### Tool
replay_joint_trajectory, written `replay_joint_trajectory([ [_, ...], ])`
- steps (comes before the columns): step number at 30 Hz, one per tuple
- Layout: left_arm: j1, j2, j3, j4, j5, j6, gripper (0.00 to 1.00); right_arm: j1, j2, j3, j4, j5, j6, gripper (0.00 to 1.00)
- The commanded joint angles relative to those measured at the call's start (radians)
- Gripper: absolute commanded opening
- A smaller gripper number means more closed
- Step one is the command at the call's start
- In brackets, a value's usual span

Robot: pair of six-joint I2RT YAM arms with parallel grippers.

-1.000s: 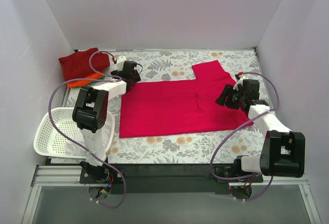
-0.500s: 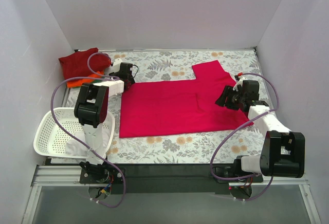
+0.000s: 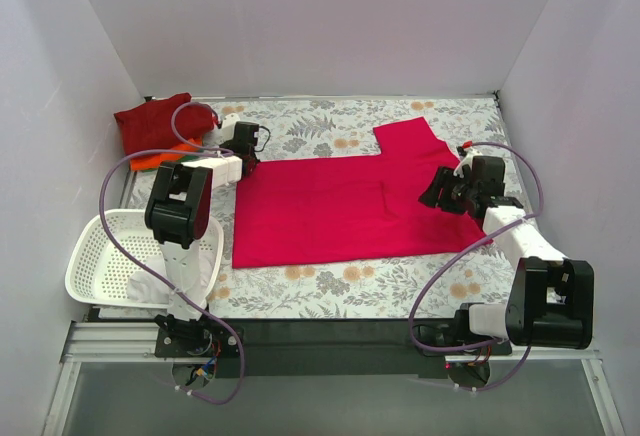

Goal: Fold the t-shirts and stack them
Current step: Fold the tshirt

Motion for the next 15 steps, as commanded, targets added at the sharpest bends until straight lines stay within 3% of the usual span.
replay_joint_trajectory([
  [1,0.004,-0.030,0.008,-0.008,0.007,0.008,0.01,-0.005,0.001,0.046,0.023,-0.013,-0.007,0.49],
  [6,0.003,-0.018,0.013,-0.007,0.033,0.008,0.00,-0.005,0.083,0.201,0.023,0.054,-0.008,0.49],
  [15,0.003,-0.028,0.010,-0.007,0.053,0.021,0.00,-0.005,0.562,0.765,0.003,0.108,-0.039,0.49],
])
